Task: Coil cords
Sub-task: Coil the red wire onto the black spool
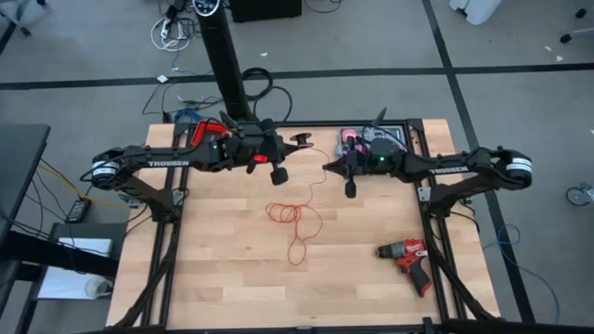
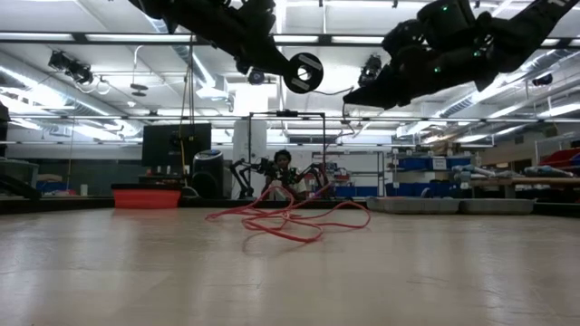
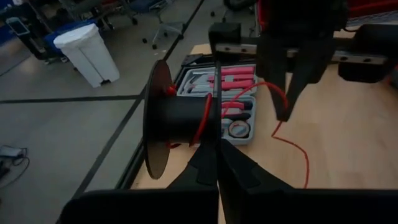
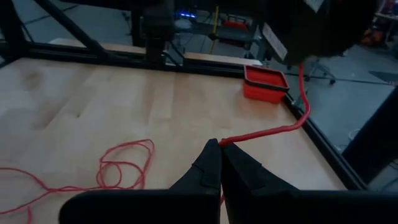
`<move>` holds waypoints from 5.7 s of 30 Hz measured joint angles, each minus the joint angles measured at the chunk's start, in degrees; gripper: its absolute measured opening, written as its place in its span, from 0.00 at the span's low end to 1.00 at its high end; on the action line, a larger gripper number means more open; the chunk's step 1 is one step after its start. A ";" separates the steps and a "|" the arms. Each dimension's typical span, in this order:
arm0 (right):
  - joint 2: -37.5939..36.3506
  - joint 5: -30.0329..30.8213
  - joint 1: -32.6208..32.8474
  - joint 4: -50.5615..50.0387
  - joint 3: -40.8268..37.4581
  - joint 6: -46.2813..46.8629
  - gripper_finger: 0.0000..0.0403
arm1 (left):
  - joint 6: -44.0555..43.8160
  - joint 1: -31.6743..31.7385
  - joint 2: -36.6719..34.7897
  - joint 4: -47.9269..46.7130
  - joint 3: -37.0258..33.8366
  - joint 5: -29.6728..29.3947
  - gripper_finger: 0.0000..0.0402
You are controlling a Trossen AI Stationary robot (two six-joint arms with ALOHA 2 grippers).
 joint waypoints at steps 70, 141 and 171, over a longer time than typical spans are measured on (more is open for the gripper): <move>17.85 -16.36 -4.21 10.44 5.07 6.50 0.18 | 9.21 0.09 0.24 -6.84 0.00 29.90 0.00; 30.30 -14.65 -1.28 21.88 13.52 25.15 0.26 | 2.86 7.61 -1.03 52.50 -21.84 23.40 0.00; 30.30 -9.18 -0.37 20.87 13.53 19.27 0.00 | 2.82 7.54 -0.98 53.05 -21.84 22.75 0.00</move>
